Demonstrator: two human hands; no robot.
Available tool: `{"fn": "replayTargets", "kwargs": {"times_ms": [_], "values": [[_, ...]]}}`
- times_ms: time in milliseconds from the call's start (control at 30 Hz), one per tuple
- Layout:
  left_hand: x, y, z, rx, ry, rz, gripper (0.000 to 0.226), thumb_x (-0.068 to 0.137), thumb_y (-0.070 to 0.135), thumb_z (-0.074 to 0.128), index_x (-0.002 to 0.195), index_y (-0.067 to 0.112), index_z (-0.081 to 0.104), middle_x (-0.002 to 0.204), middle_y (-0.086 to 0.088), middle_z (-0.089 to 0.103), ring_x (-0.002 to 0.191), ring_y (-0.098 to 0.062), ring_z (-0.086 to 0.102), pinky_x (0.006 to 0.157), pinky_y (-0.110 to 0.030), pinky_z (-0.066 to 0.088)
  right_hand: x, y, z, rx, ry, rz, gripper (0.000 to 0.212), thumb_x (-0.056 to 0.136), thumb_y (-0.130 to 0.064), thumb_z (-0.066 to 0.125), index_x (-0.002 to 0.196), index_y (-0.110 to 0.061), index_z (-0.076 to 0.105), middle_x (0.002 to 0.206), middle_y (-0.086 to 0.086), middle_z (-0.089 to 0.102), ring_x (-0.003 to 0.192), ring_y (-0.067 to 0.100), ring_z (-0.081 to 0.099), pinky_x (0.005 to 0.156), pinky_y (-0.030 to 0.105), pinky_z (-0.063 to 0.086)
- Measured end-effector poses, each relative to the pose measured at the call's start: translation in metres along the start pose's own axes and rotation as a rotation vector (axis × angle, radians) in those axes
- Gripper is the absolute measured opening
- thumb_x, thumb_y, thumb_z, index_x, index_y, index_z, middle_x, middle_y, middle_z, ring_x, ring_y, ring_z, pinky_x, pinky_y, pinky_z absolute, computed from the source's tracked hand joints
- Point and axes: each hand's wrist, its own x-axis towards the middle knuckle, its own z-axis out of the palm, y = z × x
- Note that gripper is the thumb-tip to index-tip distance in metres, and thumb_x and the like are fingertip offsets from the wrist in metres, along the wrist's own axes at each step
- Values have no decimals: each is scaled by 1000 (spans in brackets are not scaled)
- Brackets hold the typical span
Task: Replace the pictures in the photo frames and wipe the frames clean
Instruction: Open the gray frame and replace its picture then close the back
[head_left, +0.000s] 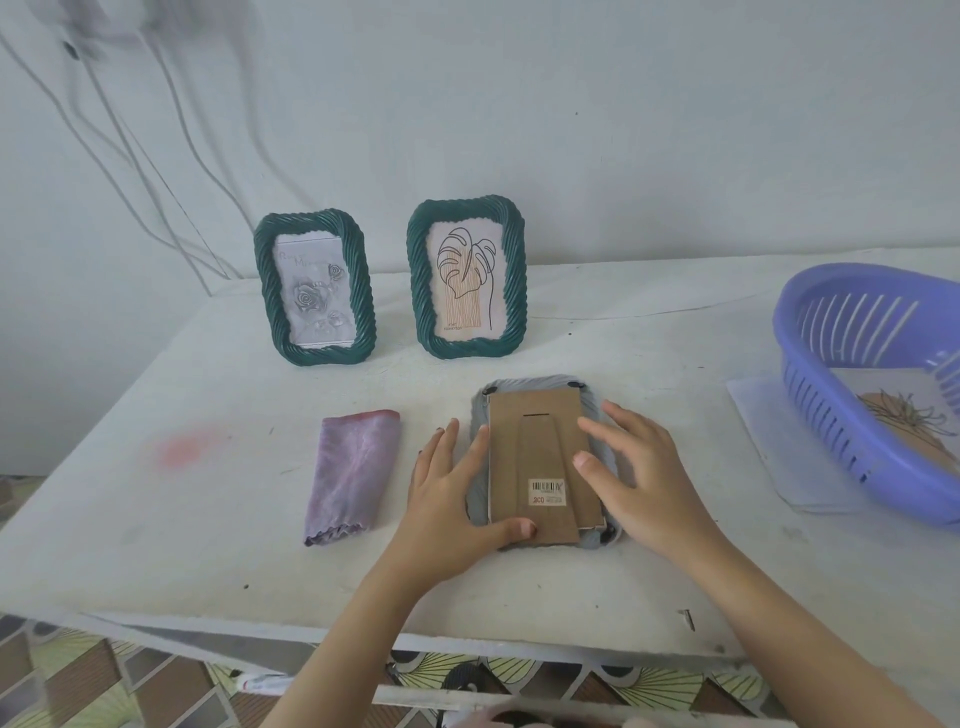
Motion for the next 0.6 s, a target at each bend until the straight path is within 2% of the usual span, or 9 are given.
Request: {"fn": "replayTargets", "kwargs": {"times_ms": [167,367,600], "values": [[0,1,-1,-36,-4,-16,107,58,69,68,144,39,13,156,5,-8,142,-11,-14,117,-39,2,5,2,6,-78,38,71,45,88,-33,55,132,-24,48,150,-1,28,139,15,14,113,34,14],[1,3,-1,-56,-7,-37,108,51,72,61,144,39,17,156,5,-9,141,-10,-14,117,-39,2,10,1,5,-45,47,126,37,87,-32,58,123,-24,57,150,3,29,139,18,16,112,33,13],[1,5,-4,-11,-47,-59,113,55,72,62,146,33,10,156,4,-12,141,-12,-16,117,-38,0,18,-3,3,30,37,232,35,85,-33,60,119,-25,60,151,5,28,140,18,18,114,36,13]]}}
